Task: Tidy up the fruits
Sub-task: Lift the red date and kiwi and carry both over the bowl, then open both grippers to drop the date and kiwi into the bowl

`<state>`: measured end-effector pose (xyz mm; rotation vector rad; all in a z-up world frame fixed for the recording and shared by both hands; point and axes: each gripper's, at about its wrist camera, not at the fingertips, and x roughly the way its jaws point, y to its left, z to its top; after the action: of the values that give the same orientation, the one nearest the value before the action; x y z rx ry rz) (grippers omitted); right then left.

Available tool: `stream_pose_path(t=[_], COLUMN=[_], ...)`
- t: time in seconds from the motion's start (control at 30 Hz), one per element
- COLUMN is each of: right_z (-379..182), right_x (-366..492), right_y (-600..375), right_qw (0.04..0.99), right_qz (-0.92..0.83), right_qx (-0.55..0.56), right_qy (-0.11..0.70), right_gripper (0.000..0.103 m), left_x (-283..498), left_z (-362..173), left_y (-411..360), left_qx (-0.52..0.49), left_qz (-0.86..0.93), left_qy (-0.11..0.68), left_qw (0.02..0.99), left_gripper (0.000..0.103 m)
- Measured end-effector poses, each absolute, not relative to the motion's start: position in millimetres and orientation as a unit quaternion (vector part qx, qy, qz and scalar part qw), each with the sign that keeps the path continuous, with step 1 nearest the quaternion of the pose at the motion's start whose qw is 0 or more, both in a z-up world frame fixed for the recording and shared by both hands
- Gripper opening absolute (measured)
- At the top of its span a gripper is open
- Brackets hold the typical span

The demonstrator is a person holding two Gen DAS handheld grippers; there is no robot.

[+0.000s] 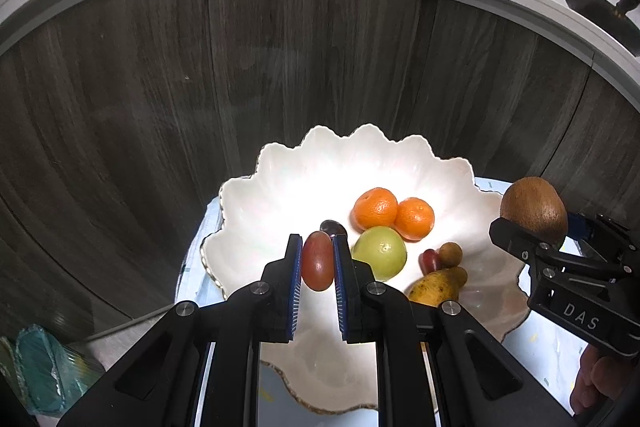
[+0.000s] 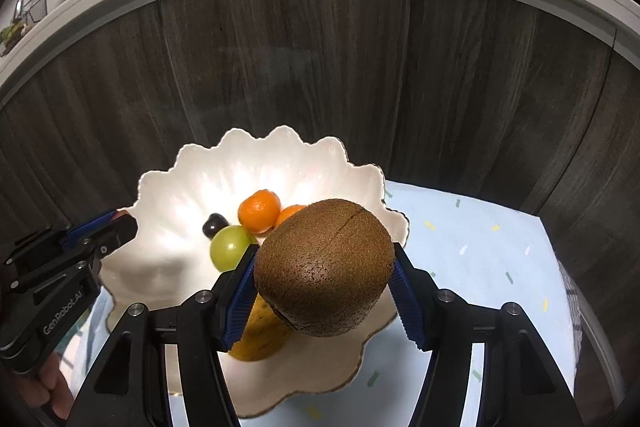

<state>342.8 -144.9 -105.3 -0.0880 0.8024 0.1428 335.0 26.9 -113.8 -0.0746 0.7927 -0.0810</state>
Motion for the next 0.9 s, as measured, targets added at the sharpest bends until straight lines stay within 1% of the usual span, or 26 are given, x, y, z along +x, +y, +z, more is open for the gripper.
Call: stream_pose_path(t=[0.47,0.5,0.53,0.57,0.63,0.67,0.7,0.73,0.77,0.8,0.83,0.87,0.9], right_z=[-125,-126,-127,-128,-129,-130,-129,-128,-125,-121,-119,-115,-113], right_x=[360,361,362,362,363,363,363,362,361,359,359,358,357], right_y=[-146,-146,-146,-146,-145,-146,-147,-147,-148,-148,-147,-147,-147], right_qw=[0.906,0.905,0.904,0.903,0.901,0.901,0.902,0.905,0.908,0.911,0.912,0.914,0.915], right_qz=[0.068,0.068,0.069,0.069,0.078,0.077,0.075,0.073,0.071,0.068,0.067,0.066,0.066], right_qx=[-0.041,-0.041,-0.041,-0.042,-0.036,-0.035,-0.033,-0.034,-0.035,-0.036,-0.037,-0.038,-0.039], right_qy=[0.417,0.418,0.419,0.421,0.425,0.426,0.423,0.419,0.412,0.406,0.402,0.398,0.396], right_gripper=[0.062,0.062,0.062,0.062,0.062,0.063,0.064,0.066,0.072,0.078,0.081,0.083,0.083], left_x=[349,349,349,348,346,346,345,344,343,342,341,340,339], left_z=[-130,-131,-131,-131,-130,-129,-129,-128,-127,-126,-124,-122,-121], left_y=[23,23,23,23,24,24,24,24,24,24,24,24,24], left_qx=[-0.035,-0.034,-0.034,-0.034,-0.034,-0.032,-0.031,-0.031,-0.030,-0.028,-0.027,-0.027,-0.027], left_qz=[-0.039,-0.039,-0.038,-0.037,-0.033,-0.030,-0.028,-0.025,-0.022,-0.018,-0.015,-0.013,-0.013], left_qy=[0.405,0.407,0.407,0.406,0.401,0.399,0.397,0.395,0.392,0.391,0.388,0.385,0.384], left_qw=[0.913,0.912,0.912,0.913,0.915,0.916,0.917,0.918,0.919,0.920,0.921,0.922,0.923], left_gripper=[0.018,0.022,0.029,0.033,0.047,0.050,0.055,0.061,0.064,0.070,0.073,0.073,0.074])
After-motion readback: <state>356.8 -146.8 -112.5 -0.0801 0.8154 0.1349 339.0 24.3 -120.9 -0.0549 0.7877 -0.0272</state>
